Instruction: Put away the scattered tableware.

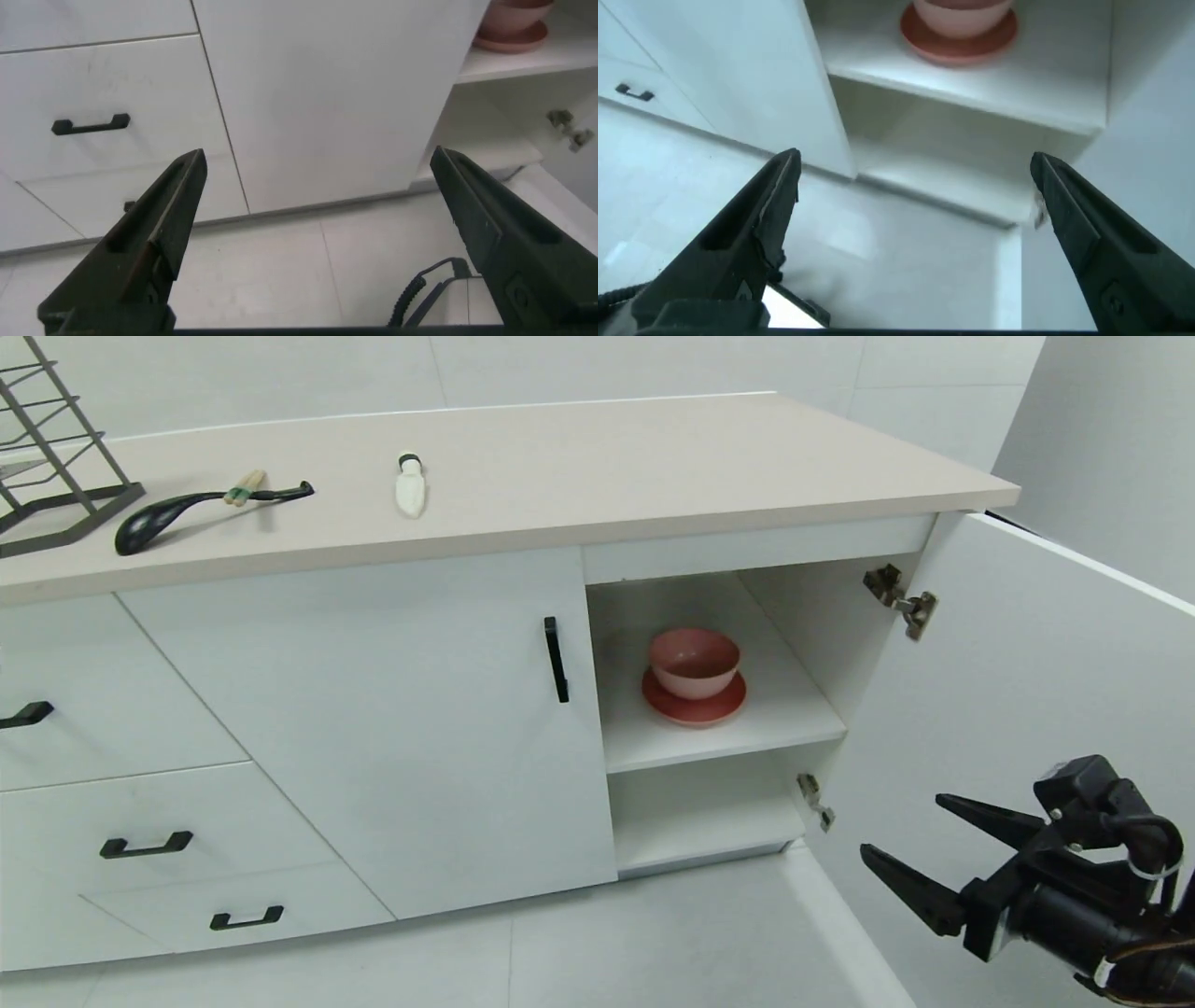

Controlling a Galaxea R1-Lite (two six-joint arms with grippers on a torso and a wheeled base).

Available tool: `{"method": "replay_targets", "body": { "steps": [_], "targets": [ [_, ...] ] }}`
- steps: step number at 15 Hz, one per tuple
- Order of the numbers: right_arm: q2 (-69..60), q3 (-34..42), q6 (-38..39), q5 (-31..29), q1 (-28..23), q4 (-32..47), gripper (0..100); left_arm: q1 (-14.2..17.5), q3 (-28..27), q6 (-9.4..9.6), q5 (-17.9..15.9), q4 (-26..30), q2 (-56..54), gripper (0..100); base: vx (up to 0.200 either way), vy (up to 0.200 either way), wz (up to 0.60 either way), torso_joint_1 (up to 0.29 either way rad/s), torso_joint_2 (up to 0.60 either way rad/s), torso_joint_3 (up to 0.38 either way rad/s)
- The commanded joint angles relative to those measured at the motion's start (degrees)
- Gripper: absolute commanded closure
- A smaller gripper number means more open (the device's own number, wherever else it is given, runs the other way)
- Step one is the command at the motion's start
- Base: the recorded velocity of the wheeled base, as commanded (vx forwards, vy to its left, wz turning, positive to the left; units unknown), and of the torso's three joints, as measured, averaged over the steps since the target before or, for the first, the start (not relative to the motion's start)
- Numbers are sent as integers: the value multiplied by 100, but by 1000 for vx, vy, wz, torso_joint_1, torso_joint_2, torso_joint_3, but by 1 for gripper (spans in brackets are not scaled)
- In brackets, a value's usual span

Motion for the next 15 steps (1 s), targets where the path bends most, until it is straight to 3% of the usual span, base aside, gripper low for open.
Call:
{"method": "replay_targets", "body": {
  "steps": [1,5,7,9,10,11,14,15],
  "targets": [
    [-733,291,125,-11,-514,146,0,1,0,6,10,4,-2,0,-200,0,0,7,2,-2],
    [-1902,291,125,-170,-1288,700,0,1,0,41,19,4,-2,0,-150,0,0,2,-2,8],
    [-3475,291,240,-521,-1991,2203,0,1,0,32,19,4,-2,0,0,0,0,0,0,0],
    [-5127,291,266,-521,-2290,4040,0,1,0,41,19,4,-2,0,0,0,0,0,0,0],
    [-5312,291,266,-521,-2334,4277,0,1,0,41,19,4,-2,0,0,0,0,0,0,0],
    [-6736,274,327,-486,-2588,5736,0,1,0,58,19,4,-2,0,0,0,0,0,0,0],
    [-8564,291,459,-152,-2641,7582,0,1,0,58,19,4,-2,0,0,0,0,0,0,0],
    [-8678,291,424,-187,-2597,7793,0,1,0,58,19,4,-2,0,0,0,0,0,0,0]
  ]
}}
